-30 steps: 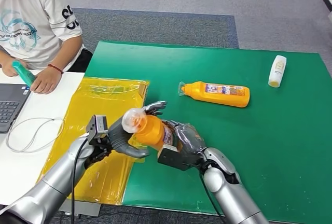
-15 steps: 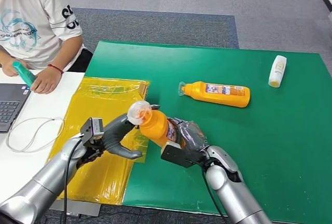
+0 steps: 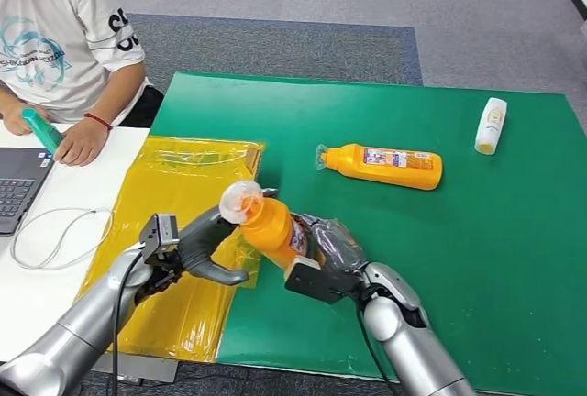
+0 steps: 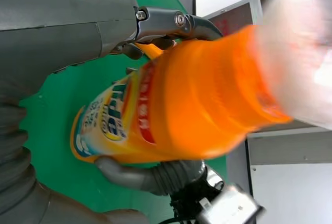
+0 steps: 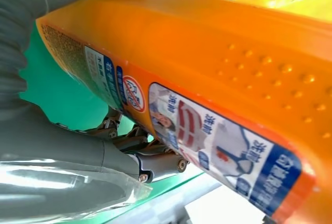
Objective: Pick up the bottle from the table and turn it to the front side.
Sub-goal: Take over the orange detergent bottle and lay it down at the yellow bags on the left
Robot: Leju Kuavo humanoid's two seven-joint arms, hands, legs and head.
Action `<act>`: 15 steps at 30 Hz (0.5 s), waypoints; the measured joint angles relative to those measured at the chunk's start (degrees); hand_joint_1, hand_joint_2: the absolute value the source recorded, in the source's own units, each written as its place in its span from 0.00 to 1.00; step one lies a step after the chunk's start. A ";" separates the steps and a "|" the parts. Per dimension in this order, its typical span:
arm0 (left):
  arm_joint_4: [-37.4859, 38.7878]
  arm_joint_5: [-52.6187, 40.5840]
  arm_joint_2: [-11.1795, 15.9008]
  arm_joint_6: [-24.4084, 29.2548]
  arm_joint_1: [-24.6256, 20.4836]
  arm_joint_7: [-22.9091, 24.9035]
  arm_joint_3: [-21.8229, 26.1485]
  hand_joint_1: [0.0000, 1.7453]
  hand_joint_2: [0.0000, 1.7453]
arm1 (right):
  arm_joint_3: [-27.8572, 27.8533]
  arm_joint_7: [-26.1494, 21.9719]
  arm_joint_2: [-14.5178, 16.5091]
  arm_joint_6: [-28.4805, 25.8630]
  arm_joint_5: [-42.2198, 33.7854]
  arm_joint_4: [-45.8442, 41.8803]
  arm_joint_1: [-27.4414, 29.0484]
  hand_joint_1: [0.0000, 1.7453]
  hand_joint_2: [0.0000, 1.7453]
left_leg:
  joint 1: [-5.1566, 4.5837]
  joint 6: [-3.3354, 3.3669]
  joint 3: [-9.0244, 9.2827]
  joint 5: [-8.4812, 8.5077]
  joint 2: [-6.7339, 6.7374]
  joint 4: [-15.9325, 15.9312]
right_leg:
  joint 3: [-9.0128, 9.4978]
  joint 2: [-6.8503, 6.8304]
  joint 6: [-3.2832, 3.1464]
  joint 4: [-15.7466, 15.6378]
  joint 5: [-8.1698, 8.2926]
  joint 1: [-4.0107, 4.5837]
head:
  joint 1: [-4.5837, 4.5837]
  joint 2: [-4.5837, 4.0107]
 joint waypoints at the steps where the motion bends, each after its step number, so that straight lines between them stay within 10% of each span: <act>1: 0.00 -0.14 0.01 -0.01 0.34 -0.08 0.21 0.00 1.00 | 0.14 -0.15 -0.11 0.38 -0.62 -0.63 0.26 1.00 1.00 | 0.00 0.00 0.00 0.00 0.00 0.00 | 0.00 0.00 0.00 0.00 0.00 0.00 | 0.00 0.00; 15: -0.01 -1.02 0.94 -0.34 2.34 -0.31 2.10 0.00 1.00 | 1.95 -0.51 -2.18 1.90 -3.55 -4.96 0.97 1.00 1.00 | 0.00 0.00 0.00 0.01 0.00 0.00 | 0.01 0.00 0.00 0.00 0.01 0.00 | 0.00 0.01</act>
